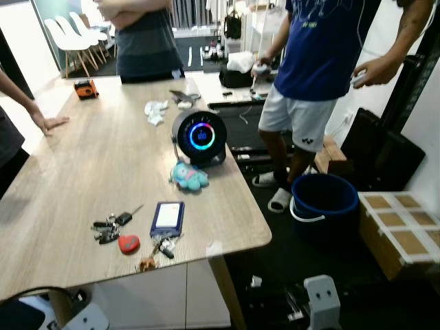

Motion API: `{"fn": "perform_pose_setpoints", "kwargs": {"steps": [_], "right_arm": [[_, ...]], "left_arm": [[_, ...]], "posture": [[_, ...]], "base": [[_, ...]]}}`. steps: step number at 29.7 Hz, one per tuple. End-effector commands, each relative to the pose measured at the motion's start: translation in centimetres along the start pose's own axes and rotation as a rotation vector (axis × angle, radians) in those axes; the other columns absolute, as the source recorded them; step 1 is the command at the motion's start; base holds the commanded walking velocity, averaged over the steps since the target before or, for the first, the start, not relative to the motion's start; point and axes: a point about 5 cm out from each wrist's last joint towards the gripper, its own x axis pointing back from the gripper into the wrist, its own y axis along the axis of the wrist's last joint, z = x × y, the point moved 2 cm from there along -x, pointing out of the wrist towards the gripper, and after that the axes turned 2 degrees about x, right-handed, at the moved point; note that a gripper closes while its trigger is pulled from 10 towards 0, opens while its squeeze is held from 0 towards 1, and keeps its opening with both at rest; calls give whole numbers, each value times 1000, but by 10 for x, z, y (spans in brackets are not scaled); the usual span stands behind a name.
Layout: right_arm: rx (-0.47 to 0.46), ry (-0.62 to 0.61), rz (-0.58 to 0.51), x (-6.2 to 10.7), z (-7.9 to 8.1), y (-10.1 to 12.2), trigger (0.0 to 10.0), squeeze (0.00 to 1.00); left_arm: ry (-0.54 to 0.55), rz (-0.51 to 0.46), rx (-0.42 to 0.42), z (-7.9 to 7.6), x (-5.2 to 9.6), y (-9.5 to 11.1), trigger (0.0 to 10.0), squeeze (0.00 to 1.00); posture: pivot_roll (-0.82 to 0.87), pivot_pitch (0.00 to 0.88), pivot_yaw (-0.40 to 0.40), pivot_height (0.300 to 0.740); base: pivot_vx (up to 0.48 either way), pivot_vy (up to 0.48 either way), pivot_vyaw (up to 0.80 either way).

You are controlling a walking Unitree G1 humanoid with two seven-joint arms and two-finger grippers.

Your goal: Hang keys on a hook

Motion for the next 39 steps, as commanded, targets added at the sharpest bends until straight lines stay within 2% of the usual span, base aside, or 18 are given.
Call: {"fn": "perform_pose_setpoints", "kwargs": {"steps": [1, 3, 5, 8, 10, 14, 15, 16, 17, 19, 23, 24, 26, 30, 31, 36, 38, 39], "right_arm": [[-6, -4, 8, 4, 0, -3, 10000, 0], [-7, -4, 5, 3, 0, -2, 10000, 0], [-7, -3, 4, 2, 0, -2, 10000, 0], [-6, 1, 3, 0, 0, -1, 10000, 0], [-4, 3, 2, -1, -1, 0, 10000, 0], [-3, 1, 1, 0, -2, 1, 10000, 0], [-3, 1, 1, 0, -2, 1, 10000, 0], [-3, 0, 3, 0, -2, 0, 10000, 0], [-3, 0, 3, 0, -2, 0, 10000, 0], [-4, 1, 4, 0, -1, 0, 10000, 0], [-4, 3, 4, -1, 0, 0, 10000, 0], [-6, 4, 2, -1, 1, 0, 10000, 0], [-6, 4, 2, -1, 1, 0, 10000, 0], [-7, 4, 1, -2, 1, 1, 10000, 0], [-6, 3, 1, -1, 1, 1, 10000, 0], [-4, 3, 1, -1, 1, 1, 10000, 0], [-4, 2, 1, 0, 1, 1, 10000, 0], [-5, 2, 2, 0, 1, 0, 10000, 0]], "left_arm": [[-43, 13, -19, -3, 4, -3, 10000, 0], [-145, 63, -129, -3, 19, -7, 10000, 0], [-174, 72, -140, 1, 25, -6, 10000, 0], [-197, 18, -84, 13, 33, 12, 10000, 0], [-218, -55, -41, 21, 40, 33, 10000, 4], [-204, -214, -33, 39, 56, 78, 10000, 27], [-204, -214, -33, 39, 56, 78, 10000, 27], [-178, -348, 0, 47, 62, 108, 10000, 20], [-178, -348, 0, 47, 62, 108, 10000, 20], [-184, -444, 23, 45, 63, 128, 10000, 0], [-175, -521, 61, 38, 55, 150, 10000, 0], [-145, -511, 84, 30, 40, 158, 10000, 0], [-145, -511, 84, 30, 40, 158, 10000, 0], [-114, -473, 90, 21, 24, 162, 10000, 0], [-74, -453, 108, 13, 8, 171, 10000, 0], [-40, -428, 128, 10, -2, 177, 10000, 8], [-23, -420, 143, 9, -6, 180, 10000, 55], [-15, -415, 159, 8, -9, 183, 10000, 153]], "posture": [[60, 130, 92, 740], [66, 129, 88, 740], [67, 129, 86, 740], [70, 129, 82, 740], [69, 129, 80, 740], [68, 128, 81, 740], [68, 128, 81, 740], [68, 128, 80, 740], [68, 128, 80, 740], [69, 128, 80, 740], [69, 128, 80, 740], [66, 130, 79, 740], [66, 130, 79, 740], [63, 131, 79, 740], [60, 130, 79, 740], [57, 132, 79, 740], [57, 130, 80, 740], [59, 131, 81, 740]], "base": [[0, 0, 0], [0, 0, 0], [0, 0, 0], [0, 0, 0], [0, 0, 0], [0, 0, 0], [0, 0, 0], [0, 0, 0], [0, 0, 0], [0, 0, 0], [0, 0, 0], [0, 0, 0], [0, 0, 0], [0, 0, 0], [0, 0, 0], [0, 0, 0], [0, 0, 0], [0, 0, 0]]}}
